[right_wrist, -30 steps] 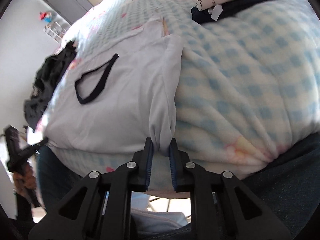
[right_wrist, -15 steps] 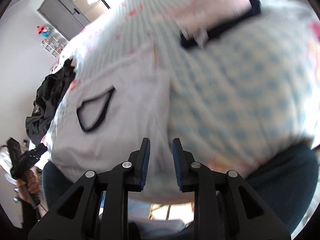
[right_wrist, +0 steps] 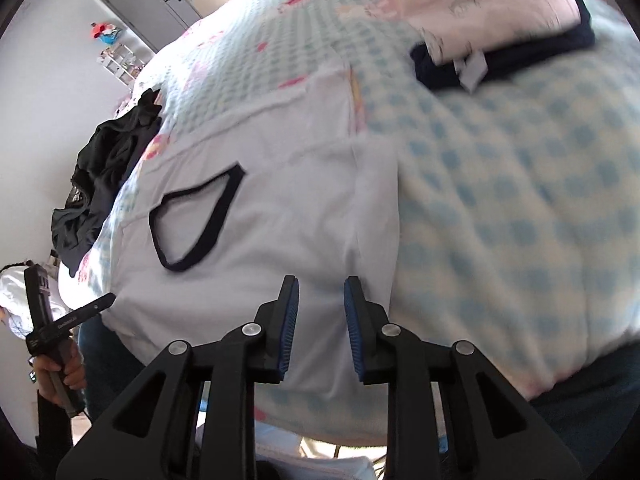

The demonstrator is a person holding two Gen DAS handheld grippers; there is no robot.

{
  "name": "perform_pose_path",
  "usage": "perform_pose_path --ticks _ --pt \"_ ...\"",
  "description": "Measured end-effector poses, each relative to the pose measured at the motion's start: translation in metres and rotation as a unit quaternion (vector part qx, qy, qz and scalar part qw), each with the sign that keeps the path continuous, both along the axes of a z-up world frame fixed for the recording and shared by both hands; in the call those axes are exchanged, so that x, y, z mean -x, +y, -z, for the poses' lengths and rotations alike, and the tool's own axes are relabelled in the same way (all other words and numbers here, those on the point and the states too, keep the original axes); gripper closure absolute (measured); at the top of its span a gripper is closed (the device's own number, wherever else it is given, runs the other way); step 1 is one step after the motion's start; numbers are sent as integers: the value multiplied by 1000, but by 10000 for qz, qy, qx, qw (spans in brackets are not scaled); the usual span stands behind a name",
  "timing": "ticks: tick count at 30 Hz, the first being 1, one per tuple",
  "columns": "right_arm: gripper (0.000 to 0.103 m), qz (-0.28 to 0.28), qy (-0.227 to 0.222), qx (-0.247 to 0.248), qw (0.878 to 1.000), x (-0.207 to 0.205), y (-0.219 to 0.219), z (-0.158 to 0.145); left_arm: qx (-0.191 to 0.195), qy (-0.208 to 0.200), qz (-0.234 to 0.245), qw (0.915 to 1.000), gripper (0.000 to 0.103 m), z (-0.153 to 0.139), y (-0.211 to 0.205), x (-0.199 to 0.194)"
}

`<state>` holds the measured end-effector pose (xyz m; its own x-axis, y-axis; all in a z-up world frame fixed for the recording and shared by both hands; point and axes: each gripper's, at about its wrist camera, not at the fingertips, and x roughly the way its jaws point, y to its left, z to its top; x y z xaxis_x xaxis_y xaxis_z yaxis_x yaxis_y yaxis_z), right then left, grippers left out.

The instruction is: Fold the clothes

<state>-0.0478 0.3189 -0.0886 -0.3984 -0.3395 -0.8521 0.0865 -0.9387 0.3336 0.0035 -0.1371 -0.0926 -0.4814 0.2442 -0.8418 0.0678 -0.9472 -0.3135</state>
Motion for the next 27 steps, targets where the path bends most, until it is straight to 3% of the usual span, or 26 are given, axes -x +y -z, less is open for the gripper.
perform_pose_path --ticks 3,8,11,14,17,19,21,24,27 --pt "79 -175 207 -348 9990 15 -15 -12 107 361 12 9993 62 -14 6 26" --pt "70 -357 107 -281 9989 38 -35 -4 -334 211 624 9973 64 5 30 58" --pt "70 -643 -116 -279 9975 46 -49 13 147 87 1022 9946 64 18 60 68" --pt "70 -791 -196 -415 9958 53 -61 27 518 -168 753 9957 66 37 57 82" --pt "70 -566 -92 -352 9977 63 -57 31 258 -336 335 9985 86 39 34 87" --pt "70 -293 108 -269 9992 68 -49 25 130 -327 200 9992 87 34 27 86" --pt "70 -138 251 -153 9995 69 -45 18 147 -102 336 9993 85 21 36 79" --pt "70 -356 373 -172 9985 59 -53 6 66 259 1059 9940 82 4 76 66" --pt "69 -656 226 -381 9969 53 -67 12 57 237 1639 9862 73 11 115 68"
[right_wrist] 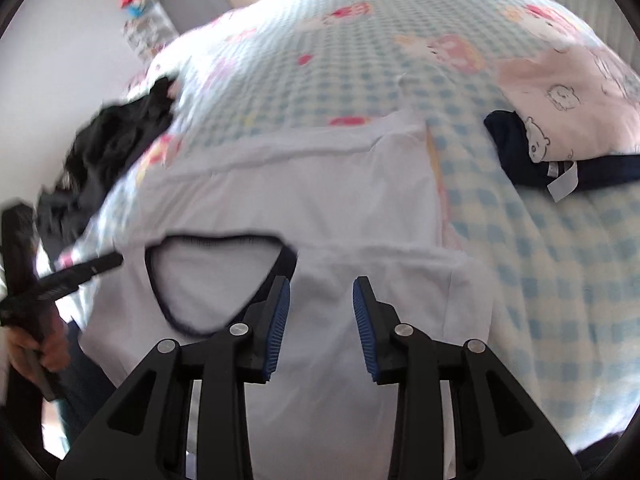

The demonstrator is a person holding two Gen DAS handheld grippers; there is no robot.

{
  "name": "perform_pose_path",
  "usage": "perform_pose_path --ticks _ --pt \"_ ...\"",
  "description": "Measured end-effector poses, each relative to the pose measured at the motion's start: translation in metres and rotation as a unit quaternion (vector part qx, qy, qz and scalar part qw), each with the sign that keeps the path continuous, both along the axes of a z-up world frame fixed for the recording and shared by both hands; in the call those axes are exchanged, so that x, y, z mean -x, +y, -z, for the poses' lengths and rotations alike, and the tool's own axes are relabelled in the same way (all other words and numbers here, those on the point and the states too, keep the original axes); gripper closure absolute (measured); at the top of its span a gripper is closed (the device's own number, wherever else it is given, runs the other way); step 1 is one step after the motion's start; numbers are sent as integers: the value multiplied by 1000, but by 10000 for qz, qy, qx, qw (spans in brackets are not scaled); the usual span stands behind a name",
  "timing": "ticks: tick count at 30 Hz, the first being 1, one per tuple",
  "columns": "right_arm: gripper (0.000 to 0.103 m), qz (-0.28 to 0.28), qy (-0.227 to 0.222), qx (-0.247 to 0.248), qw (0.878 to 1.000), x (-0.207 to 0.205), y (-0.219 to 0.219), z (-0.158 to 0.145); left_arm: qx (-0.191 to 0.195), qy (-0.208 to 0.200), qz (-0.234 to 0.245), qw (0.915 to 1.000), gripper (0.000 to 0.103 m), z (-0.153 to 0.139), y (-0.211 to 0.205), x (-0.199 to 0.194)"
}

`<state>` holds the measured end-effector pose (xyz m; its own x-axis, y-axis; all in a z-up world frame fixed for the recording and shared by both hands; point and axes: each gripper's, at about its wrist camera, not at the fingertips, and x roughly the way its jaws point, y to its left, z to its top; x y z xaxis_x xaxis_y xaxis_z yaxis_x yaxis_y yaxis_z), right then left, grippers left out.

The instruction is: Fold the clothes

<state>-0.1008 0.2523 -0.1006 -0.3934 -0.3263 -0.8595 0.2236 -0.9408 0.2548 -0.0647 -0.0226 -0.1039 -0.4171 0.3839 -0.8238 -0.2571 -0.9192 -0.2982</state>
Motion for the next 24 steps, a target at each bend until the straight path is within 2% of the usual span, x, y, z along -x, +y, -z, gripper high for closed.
perform_pose_path --ticks 2,4,8,10,12,15,17,20,21,24 --pt "69 -121 -356 0 9993 7 -6 17 106 -81 227 9997 73 11 20 5" --pt "69 -199 -516 -118 9984 16 -15 28 326 -264 -50 9991 74 26 20 18" --pt "69 -30 -313 -53 9995 35 -21 27 -208 -332 -954 9947 74 22 -8 30" --pt "69 234 -249 124 9993 42 -15 19 -314 -192 -1160 9926 72 12 -12 22" --pt "69 334 -137 333 9988 37 -10 6 -407 -144 -921 9948 68 5 -6 11" --pt "67 279 18 385 9989 15 -4 -8 -243 33 -441 9987 68 -4 9 -16" --pt "66 280 2 371 9989 -5 1 -10 -372 119 -233 9990 67 -10 13 -34" --pt "66 306 -130 445 9985 -34 4 -7 -700 74 -23 9975 60 -14 18 -55" --pt "66 262 -164 449 9985 -44 2 -5 -647 25 31 9979 60 -11 21 -59" --pt "64 -31 -136 268 9995 -70 -12 -1 -125 -174 -95 9997 60 6 24 -62"
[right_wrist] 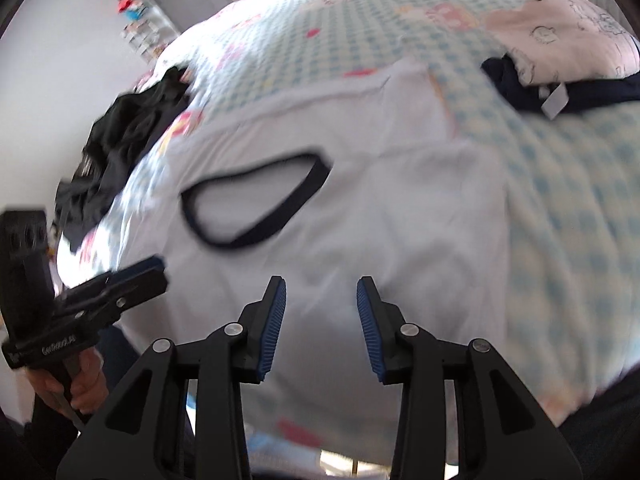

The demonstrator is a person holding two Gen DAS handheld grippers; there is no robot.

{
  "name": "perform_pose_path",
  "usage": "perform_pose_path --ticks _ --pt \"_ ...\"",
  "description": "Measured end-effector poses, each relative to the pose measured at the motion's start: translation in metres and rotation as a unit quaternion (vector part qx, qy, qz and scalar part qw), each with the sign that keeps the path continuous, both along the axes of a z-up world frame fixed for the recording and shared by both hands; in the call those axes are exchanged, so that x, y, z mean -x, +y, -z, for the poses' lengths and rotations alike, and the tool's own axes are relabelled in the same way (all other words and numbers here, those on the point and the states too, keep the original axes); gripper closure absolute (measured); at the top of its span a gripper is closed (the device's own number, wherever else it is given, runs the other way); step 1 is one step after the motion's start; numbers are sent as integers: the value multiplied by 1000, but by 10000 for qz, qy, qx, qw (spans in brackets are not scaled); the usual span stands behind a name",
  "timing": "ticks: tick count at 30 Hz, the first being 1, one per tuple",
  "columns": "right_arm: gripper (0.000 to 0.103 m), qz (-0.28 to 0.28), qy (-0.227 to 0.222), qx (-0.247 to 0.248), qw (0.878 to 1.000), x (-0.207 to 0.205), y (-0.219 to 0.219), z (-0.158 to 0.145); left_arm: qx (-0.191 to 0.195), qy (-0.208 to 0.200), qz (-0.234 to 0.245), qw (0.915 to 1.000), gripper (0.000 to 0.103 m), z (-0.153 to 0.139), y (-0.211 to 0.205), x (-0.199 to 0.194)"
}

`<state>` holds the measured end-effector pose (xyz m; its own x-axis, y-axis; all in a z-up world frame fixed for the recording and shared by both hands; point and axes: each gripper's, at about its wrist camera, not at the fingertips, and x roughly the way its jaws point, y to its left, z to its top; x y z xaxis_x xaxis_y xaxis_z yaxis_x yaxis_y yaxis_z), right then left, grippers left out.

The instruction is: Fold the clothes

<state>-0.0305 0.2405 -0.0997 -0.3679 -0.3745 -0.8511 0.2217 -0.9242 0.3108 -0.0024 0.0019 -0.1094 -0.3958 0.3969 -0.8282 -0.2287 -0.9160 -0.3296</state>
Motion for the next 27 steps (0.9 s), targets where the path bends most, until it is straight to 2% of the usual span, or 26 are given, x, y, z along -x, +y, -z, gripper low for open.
perform_pose_path --ticks 2,5,7,8,9,12,14,16,17,20,22,24,26,27 --pt "65 -81 121 -336 9993 -5 -9 5 12 -97 -215 9997 62 6 -13 0" --pt "68 216 174 -589 9979 -7 1 5 -312 -74 -523 9981 62 -2 -38 -4" --pt "68 485 336 -800 9950 -9 12 -2 -627 -26 -635 9960 58 -10 -49 -7" --pt "64 507 458 -823 9943 -11 14 -7 -832 -34 -661 9943 53 -12 -52 -7" --pt "64 376 544 -745 9950 -15 8 -10 -864 -18 -665 9940 53 -13 -49 -8" --pt "64 -87 698 -510 9962 -25 -15 -18 -664 113 -503 9965 53 -16 -31 -12" --pt "64 -276 656 -494 9962 -30 -30 -15 -528 186 -357 9978 53 -17 -23 -16" --pt "65 -397 550 -532 9963 -34 -39 -9 -370 168 -419 9983 53 -11 -31 -20" --pt "65 -364 480 -649 9961 -36 -37 -3 -318 129 -486 9982 53 -8 -38 -21" --pt "73 -101 275 -608 9977 -37 -13 10 -358 8 -701 9969 63 0 -62 -23" --pt "77 101 167 -311 9993 -38 10 10 -397 15 -876 9954 63 0 -77 -28" --pt "74 302 161 -175 9993 -41 27 6 -497 26 -962 9941 62 -2 -87 -32" --pt "67 617 238 -431 9969 -44 43 1 -559 29 -988 9935 59 -2 -90 -36" --pt "67 689 237 -453 9963 -44 48 0 -518 12 -970 9939 59 -1 -89 -37"
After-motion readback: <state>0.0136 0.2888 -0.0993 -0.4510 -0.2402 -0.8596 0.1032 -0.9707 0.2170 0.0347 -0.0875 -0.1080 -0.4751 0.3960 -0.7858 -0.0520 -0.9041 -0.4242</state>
